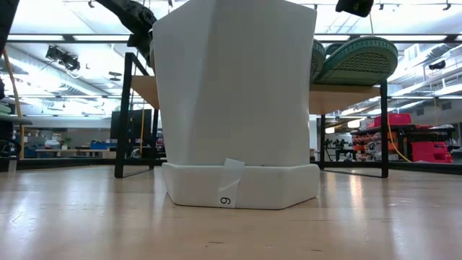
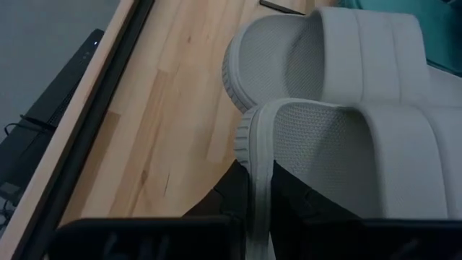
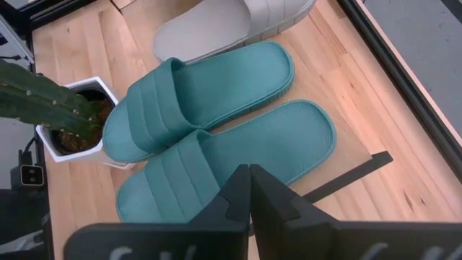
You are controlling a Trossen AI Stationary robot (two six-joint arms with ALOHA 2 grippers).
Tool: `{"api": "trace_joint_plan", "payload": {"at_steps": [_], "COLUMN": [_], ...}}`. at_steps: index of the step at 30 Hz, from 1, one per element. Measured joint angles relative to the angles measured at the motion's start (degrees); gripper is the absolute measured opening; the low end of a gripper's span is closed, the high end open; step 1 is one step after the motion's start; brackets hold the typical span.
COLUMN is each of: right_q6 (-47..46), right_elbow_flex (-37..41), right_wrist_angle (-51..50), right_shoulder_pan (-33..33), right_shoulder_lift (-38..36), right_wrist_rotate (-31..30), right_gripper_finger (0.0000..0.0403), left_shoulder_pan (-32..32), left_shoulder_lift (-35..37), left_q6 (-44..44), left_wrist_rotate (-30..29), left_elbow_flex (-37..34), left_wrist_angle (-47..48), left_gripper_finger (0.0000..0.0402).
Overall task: Pick and place slides into the shelf
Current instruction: Put the gray slide on the shelf
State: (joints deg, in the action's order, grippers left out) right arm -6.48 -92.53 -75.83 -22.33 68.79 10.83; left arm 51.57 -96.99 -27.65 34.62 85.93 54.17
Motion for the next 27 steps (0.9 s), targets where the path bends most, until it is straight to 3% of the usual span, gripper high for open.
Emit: {"api": "trace_joint_plan", "payload": {"at_steps": [27], "right_q6": [0.37], "right_elbow_flex": [0.0], "right_wrist_angle": [0.06], "right_shoulder_pan": [0.0], "right_shoulder_lift": [0.0], "right_wrist_rotate": [-0.33], "right_gripper_finger": [0.0011], "left_shoulder_pan": [-0.17], "left_shoulder_lift": [4.01], "left_q6": [-1.57], "left_wrist_rotate": [-3.02], "left_elbow_flex": [-0.11], "left_wrist_angle": [7.19], "left_gripper_finger": [0.0032]}}
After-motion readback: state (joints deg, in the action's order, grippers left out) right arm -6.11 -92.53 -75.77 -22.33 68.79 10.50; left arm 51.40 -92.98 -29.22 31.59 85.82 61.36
